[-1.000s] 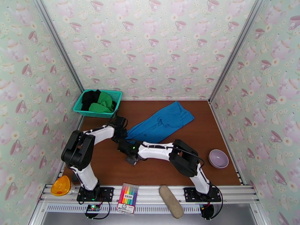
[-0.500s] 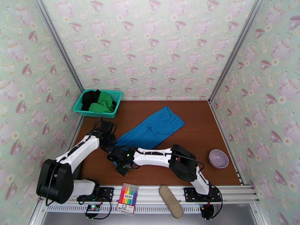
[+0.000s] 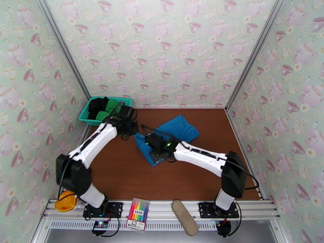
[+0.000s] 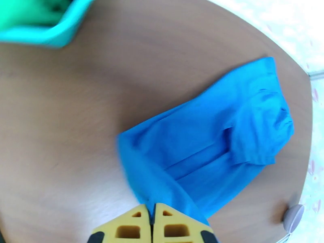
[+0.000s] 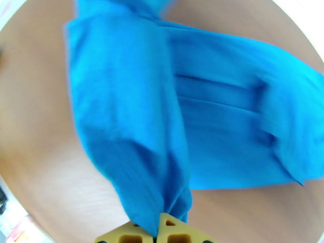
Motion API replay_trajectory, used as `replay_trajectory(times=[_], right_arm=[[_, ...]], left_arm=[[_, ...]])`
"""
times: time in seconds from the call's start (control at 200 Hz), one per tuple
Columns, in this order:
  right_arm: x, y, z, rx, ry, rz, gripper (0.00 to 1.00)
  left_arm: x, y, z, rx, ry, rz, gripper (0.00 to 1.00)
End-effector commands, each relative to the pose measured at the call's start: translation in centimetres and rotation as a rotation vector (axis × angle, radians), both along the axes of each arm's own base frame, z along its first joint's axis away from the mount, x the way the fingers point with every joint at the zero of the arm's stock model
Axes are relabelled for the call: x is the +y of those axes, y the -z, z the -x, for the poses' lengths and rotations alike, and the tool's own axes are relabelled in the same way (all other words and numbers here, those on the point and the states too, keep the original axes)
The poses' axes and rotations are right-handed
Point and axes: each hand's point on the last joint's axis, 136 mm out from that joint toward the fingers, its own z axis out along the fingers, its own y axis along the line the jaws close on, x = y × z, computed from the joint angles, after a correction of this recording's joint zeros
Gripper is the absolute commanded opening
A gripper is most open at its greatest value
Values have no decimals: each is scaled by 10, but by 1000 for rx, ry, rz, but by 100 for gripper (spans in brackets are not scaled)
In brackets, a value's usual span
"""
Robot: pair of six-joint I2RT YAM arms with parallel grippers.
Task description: Fold and stack the mixed laundry pile
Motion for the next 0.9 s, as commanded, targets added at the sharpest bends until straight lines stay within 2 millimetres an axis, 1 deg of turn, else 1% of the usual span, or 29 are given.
replay_trajectory(times=[0.0,0.055,0.085,0.215,0.29,0.341,0.456,0.471,0.501,0.521,0.561,0.586,0.621,0.636,0.686,0.736,0.796,0.892], right_arm=[[-42,18,-13,16,78,97,0],[-54,26,-24,23,109,114,0],[-59,32,-29,28,126,121,0],[-71,56,-47,54,177,133,0],[-73,68,-56,60,199,139,0],[-71,75,-62,58,208,135,0],[-72,89,-73,58,239,141,0],[-73,90,-75,56,245,143,0],[-75,93,-78,57,256,150,0],[-76,95,-79,56,266,156,0],[-80,97,-82,50,286,168,9],[-83,97,-84,44,300,173,14],[-85,95,-85,35,316,175,18],[-86,94,-86,30,323,174,20],[-91,87,-89,6,355,173,25],[-96,77,-92,-19,384,162,28],[-103,62,-97,-58,420,148,33],[-113,38,-104,-105,466,115,38]], left_arm=[[-31,10,-26,17,68,-3,0],[-45,19,-40,25,91,-9,0],[-53,27,-48,36,103,-13,0],[-77,58,-73,80,135,-35,0],[-85,76,-83,108,140,-49,0],[-89,85,-88,116,139,-59,0],[-88,100,-97,131,120,-84,0],[-89,102,-98,132,119,-85,3],[-90,104,-100,133,117,-84,12],[-91,106,-101,133,118,-82,21],[-93,109,-103,133,119,-72,39],[-95,111,-104,132,121,-66,49],[-98,111,-106,127,126,-55,61],[-99,111,-106,127,129,-49,64],[-104,108,-109,111,138,-30,72],[-108,100,-112,87,149,-11,77],[-111,85,-117,44,157,5,81],[-112,54,-122,-37,166,12,88]])
